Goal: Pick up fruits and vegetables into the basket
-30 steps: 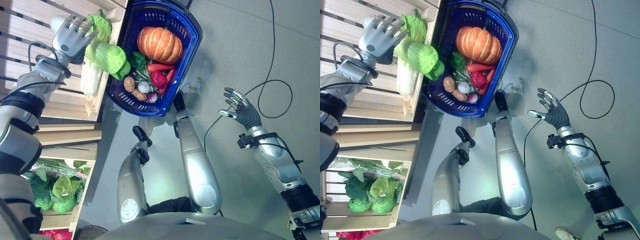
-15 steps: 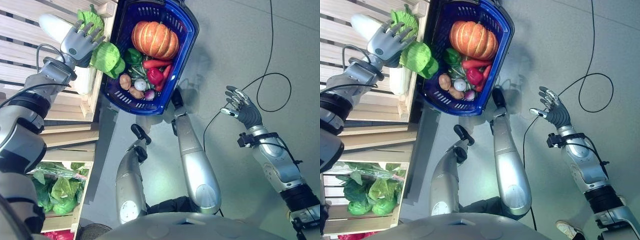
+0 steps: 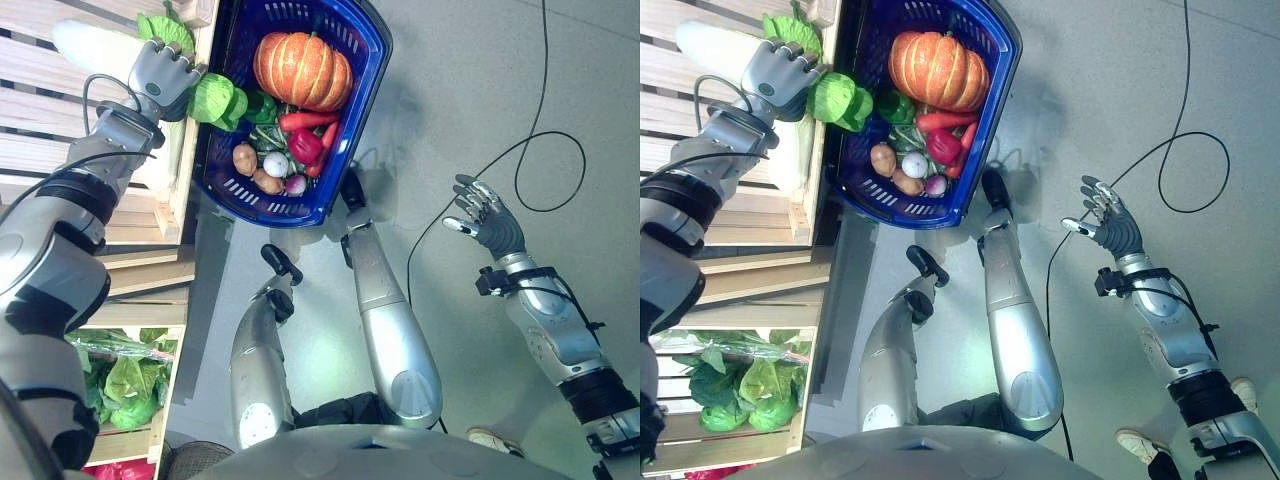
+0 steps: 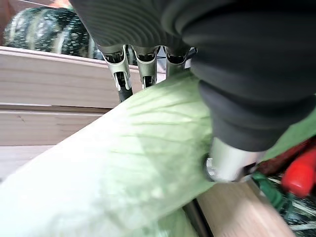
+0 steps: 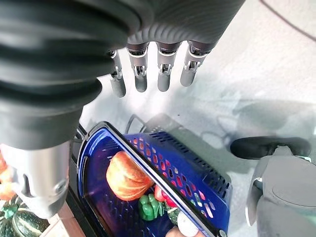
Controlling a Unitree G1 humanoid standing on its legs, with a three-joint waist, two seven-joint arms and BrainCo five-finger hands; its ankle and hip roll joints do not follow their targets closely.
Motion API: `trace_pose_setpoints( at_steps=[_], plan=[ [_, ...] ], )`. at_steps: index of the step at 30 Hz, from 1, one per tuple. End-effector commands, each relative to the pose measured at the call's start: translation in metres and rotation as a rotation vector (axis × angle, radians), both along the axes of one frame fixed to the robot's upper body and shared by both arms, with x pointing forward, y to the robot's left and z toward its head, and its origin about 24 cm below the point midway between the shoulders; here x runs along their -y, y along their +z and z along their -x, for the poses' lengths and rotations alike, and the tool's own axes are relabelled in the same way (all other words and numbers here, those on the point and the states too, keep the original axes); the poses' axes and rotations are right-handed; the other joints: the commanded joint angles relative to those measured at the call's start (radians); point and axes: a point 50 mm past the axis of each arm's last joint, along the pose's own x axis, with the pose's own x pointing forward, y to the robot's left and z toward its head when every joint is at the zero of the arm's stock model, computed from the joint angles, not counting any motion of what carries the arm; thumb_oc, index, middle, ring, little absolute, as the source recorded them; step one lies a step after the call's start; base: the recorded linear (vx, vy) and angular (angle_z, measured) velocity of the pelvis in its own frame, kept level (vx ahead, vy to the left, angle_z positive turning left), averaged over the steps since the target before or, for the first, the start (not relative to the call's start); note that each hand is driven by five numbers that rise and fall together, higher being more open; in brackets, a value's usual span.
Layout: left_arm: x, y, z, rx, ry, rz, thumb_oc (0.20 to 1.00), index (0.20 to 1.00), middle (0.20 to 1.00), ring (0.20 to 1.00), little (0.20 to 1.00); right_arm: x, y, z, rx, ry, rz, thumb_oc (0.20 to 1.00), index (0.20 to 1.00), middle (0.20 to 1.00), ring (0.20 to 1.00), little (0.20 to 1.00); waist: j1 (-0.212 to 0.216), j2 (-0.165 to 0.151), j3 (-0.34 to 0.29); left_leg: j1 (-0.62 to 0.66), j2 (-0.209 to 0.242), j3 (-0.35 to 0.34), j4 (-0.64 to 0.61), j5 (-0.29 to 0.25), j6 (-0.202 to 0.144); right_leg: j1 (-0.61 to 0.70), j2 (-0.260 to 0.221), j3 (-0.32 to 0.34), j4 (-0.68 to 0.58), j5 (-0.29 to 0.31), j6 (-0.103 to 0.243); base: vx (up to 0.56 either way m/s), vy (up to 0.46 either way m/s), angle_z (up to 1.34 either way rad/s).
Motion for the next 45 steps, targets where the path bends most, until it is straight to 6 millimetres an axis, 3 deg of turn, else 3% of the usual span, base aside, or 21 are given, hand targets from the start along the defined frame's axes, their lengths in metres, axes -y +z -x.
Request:
trace_pose_setpoints(
  at_steps=[1,13,18,26,27,32,39,45],
  plan=[
    [-0.048,-0.007,0.01,-0.016,0.268,0.047,0.2,0.2,0.2,0.2,0.2,-0.008,0.002,-0.001,0.046,0.019,-0.043,1.0,1.0,1.0,1.0,1.0,-0.05,-0.03,-0.03,-0.176,0.02,-0.006,0.108,-0.016,0.038,-0.016,-0.014,-0.039,0.036,-0.106,0.058,-0.02,-0.027,-0.03],
    [-0.067,-0.051,0.023,-0.058,0.381,0.283,0.2,0.2,0.2,0.2,0.2,-0.013,0.005,0.0,0.064,0.03,-0.053,1.0,1.0,1.0,1.0,1.0,-0.031,-0.037,-0.03,-0.161,0.013,-0.022,0.098,-0.012,0.037,0.006,-0.011,-0.051,0.038,-0.113,0.053,-0.01,0.006,0.0],
    [-0.069,-0.05,0.029,0.032,0.305,0.495,0.2,0.2,0.2,0.2,0.2,-0.017,0.011,0.004,0.094,0.053,-0.043,1.0,1.0,1.0,1.0,1.0,-0.011,-0.032,-0.03,-0.101,0.0,-0.032,0.065,0.002,0.037,0.07,-0.023,-0.067,0.023,-0.117,0.054,-0.02,0.04,0.02],
    [-0.047,-0.024,0.045,0.263,-0.075,0.981,0.2,0.2,0.2,0.2,0.2,-0.012,0.026,0.014,0.196,-0.079,0.045,1.0,1.0,1.0,1.0,1.0,0.052,-0.02,-0.03,0.092,-0.026,-0.069,-0.028,0.025,0.044,0.269,-0.057,-0.114,-0.029,-0.129,0.067,-0.02,0.037,0.18],
    [-0.041,-0.017,0.05,0.297,-0.147,1.052,0.2,0.2,0.2,0.2,0.2,-0.01,0.029,0.012,0.203,-0.117,0.053,1.0,1.0,1.0,1.0,1.0,0.067,-0.021,-0.03,0.108,-0.027,-0.065,-0.052,0.057,0.054,0.29,-0.062,-0.125,-0.054,-0.097,0.061,-0.08,-0.047,0.21],
    [-0.018,0.001,0.073,0.316,-0.426,1.285,0.2,0.2,0.2,0.2,0.2,-0.01,0.034,-0.003,0.169,-0.242,0.191,1.0,1.0,1.0,1.0,1.0,0.134,-0.03,-0.037,0.204,-0.04,-0.11,-0.098,0.056,0.061,0.411,-0.07,-0.15,-0.089,-0.103,0.067,0.0,-0.067,0.16],
    [0.02,0.016,0.098,0.26,-0.764,1.449,0.2,0.2,0.2,0.2,0.2,-0.029,0.053,-0.035,0.091,-0.192,0.305,1.0,1.0,1.0,1.0,1.0,0.226,-0.054,-0.09,0.26,-0.054,-0.171,-0.117,0.053,0.063,0.518,-0.083,-0.193,-0.113,-0.119,0.061,0.05,-0.11,0.21],
    [0.05,0.022,0.107,0.16,-0.982,1.527,0.2,0.2,0.2,0.2,0.2,-0.057,0.064,-0.053,0.049,-0.124,0.36,1.0,1.0,1.0,1.0,1.0,0.27,-0.07,-0.128,0.311,-0.052,-0.204,-0.144,0.064,0.062,0.604,-0.082,-0.212,-0.16,-0.11,0.059,0.07,-0.068,0.19]
  ],
)
